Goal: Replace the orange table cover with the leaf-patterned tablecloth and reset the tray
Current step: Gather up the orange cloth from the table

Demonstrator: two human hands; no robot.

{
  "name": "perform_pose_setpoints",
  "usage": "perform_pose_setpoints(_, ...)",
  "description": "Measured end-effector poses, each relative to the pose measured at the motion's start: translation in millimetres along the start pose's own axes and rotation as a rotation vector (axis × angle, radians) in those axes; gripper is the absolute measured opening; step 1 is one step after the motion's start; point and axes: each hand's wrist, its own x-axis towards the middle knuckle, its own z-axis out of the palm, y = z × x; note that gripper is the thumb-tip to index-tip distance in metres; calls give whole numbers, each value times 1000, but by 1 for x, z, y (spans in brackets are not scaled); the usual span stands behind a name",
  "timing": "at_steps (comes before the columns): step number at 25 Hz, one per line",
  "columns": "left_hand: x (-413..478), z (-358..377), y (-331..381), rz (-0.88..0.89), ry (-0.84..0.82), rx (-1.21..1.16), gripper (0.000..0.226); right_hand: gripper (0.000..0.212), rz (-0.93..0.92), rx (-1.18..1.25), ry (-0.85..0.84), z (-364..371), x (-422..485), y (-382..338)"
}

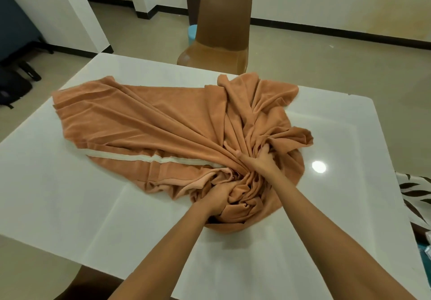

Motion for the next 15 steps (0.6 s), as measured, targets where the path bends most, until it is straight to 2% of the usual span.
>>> perform_pose_setpoints(3, 2, -7, 6, 91, -72, 118, 41, 140, 13, -294, 42, 13, 3, 1)
perform_pose_setpoints(5, 2, -14, 9, 163, -52, 216, 40, 120, -41, -424, 129, 18, 3, 9)
perform_pose_setpoints(8, 4, -21, 11, 265, -1, 359, 37, 89, -189, -398, 138, 10, 2, 18)
perform_pose_setpoints(11, 2, -29, 4, 350, 221, 489, 40, 84, -235, -367, 87, -1, -3, 25)
perform_pose_setpoints(12, 2, -29, -2, 323, 363, 553, 47, 83, -240, -340, 99, -1, -7, 28)
perform_pose_setpoints(13, 1, -28, -4, 197, 521, 630, 59, 82, -235, -313, 124, 1, -11, 31)
perform_pose_setpoints(15, -2, -22, 4, -299, 785, 612, 83, 79, -207, -267, 191, 9, -18, 35)
